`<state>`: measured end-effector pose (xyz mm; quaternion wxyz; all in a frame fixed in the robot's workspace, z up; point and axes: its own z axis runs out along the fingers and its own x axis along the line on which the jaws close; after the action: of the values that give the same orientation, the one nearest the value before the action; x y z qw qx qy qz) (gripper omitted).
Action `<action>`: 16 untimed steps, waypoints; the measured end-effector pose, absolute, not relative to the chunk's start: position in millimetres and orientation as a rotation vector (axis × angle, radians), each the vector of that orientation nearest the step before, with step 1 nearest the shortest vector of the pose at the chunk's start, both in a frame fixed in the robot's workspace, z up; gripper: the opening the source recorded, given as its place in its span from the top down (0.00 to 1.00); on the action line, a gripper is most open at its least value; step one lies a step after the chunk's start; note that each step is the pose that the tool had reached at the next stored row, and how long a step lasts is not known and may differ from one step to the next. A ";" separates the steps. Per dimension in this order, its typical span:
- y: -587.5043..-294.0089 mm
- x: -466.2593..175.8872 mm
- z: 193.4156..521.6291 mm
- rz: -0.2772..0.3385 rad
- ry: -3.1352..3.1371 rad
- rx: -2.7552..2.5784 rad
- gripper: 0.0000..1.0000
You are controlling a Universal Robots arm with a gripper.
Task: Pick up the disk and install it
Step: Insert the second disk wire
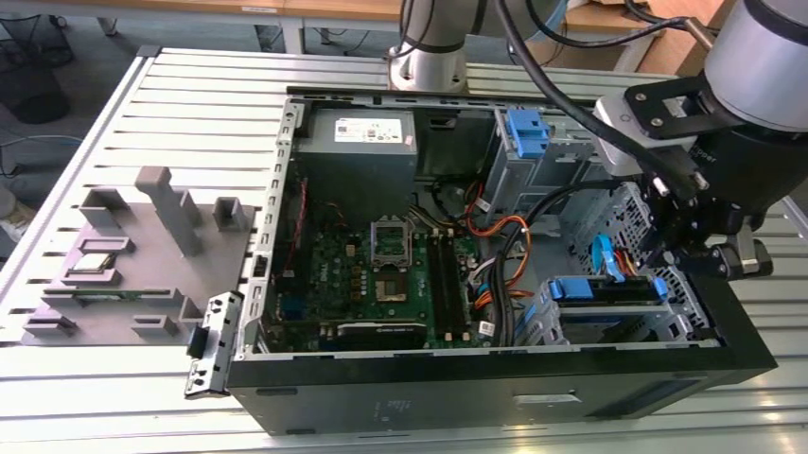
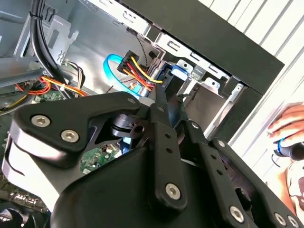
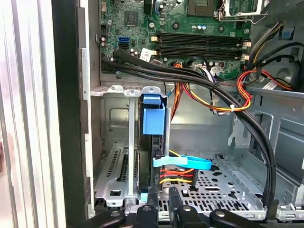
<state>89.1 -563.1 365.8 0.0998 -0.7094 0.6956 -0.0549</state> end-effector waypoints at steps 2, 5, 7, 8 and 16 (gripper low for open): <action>-563.1 89.2 365.9 -0.162 2.056 -2.097 0.76; -563.1 89.4 366.0 -0.146 2.065 -2.106 0.76; -563.1 89.9 365.6 -0.110 2.085 -2.123 0.76; -563.1 90.3 365.5 -0.091 2.095 -2.132 0.76; -563.1 93.6 364.8 0.066 2.172 -2.200 0.76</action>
<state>93.6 -563.1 364.8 0.0247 -0.7112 0.7022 0.0214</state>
